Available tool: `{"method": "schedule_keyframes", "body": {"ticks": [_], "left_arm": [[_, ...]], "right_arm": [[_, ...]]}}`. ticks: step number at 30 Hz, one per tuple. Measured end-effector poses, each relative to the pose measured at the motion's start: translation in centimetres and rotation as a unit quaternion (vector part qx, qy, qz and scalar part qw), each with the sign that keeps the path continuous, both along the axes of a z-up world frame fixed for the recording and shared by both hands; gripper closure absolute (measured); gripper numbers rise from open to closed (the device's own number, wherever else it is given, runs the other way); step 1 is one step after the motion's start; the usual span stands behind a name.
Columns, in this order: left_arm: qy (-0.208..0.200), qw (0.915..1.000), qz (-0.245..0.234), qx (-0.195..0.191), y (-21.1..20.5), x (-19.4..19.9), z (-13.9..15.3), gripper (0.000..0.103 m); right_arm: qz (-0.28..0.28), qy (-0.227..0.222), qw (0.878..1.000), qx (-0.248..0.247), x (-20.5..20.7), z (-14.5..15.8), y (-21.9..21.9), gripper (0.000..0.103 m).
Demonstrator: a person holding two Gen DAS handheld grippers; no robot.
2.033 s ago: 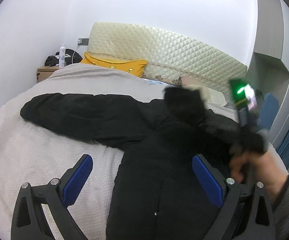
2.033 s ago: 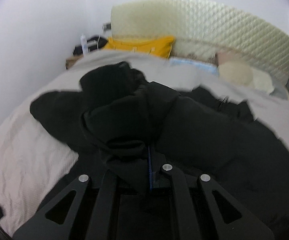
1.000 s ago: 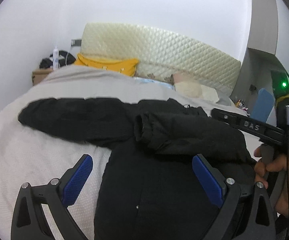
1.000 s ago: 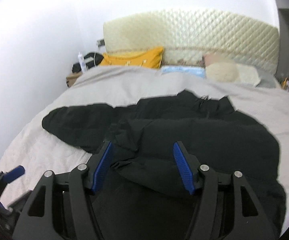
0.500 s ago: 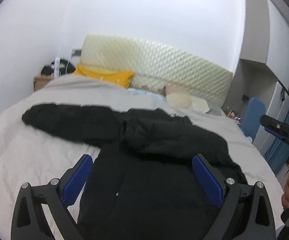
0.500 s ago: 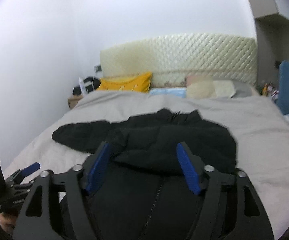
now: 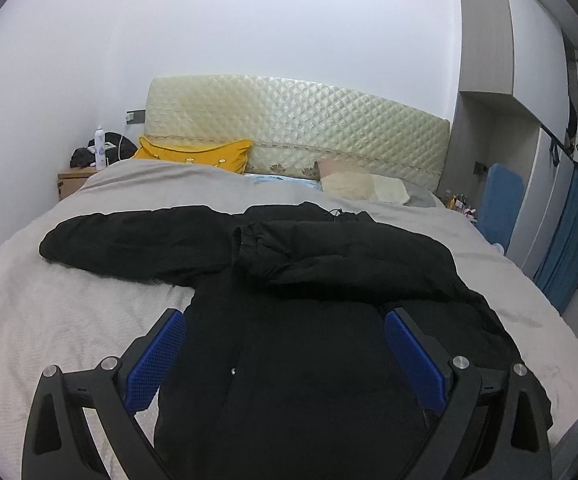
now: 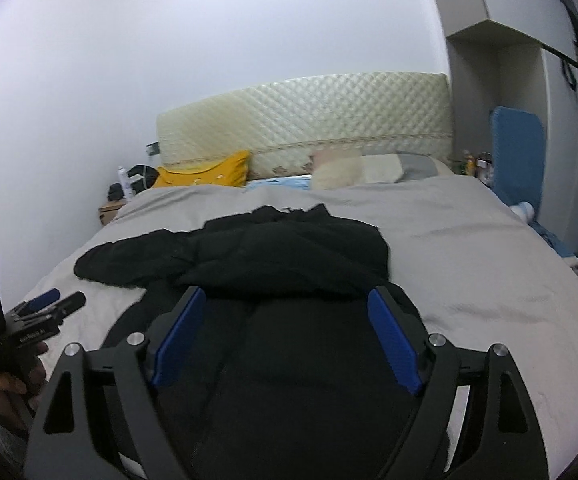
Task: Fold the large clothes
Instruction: 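Grasp the other sleeve cuff with the left gripper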
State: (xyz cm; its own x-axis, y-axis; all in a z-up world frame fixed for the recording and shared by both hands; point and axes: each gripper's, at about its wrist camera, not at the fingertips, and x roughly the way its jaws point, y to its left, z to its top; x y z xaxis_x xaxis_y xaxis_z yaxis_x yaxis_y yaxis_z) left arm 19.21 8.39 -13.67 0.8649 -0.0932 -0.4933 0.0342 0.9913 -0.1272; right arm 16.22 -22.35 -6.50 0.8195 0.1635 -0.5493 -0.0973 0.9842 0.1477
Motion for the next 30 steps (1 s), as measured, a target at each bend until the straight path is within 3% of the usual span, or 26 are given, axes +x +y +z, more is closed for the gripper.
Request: {"method": "schedule_keyframes", "body": {"ticks": [9,11,12,16,23,27,30], "left_arm": [[0.009,0.9998,0.002,-0.017,0.8,0.8,-0.4,0.002],[0.011,0.9996,-0.006,-0.027,1.5,1.3,-0.2,0.002],[0.015,0.9991,-0.014,-0.037,2.1,1.7,0.0,0.002],[0.028,0.9977,-0.016,-0.061,5.5,2.9,1.2,0.002],[0.064,0.9963,0.034,-0.045,14.0,6.0,2.2,0.002],[0.079,0.9918,0.086,-0.051,19.8,7.5,0.2,0.002],[0.110,0.9845,0.130,-0.042,23.2,8.9,-4.1,0.002]], "right_arm": [[0.001,-0.009,1.000,-0.025,-1.9,-1.7,-0.2,0.015],[-0.002,-0.004,1.000,-0.026,-1.7,-2.1,-0.3,0.011],[-0.003,-0.003,1.000,-0.027,-1.7,-2.3,-0.3,0.003],[-0.001,-0.002,1.000,-0.016,-1.6,-2.7,-0.8,0.000],[-0.009,0.011,1.000,-0.013,-1.3,-3.1,-1.0,0.000],[-0.003,0.013,1.000,-0.016,-1.1,-3.1,-0.6,0.000],[-0.002,0.019,1.000,-0.017,-1.1,-3.2,-0.4,0.000]]}}
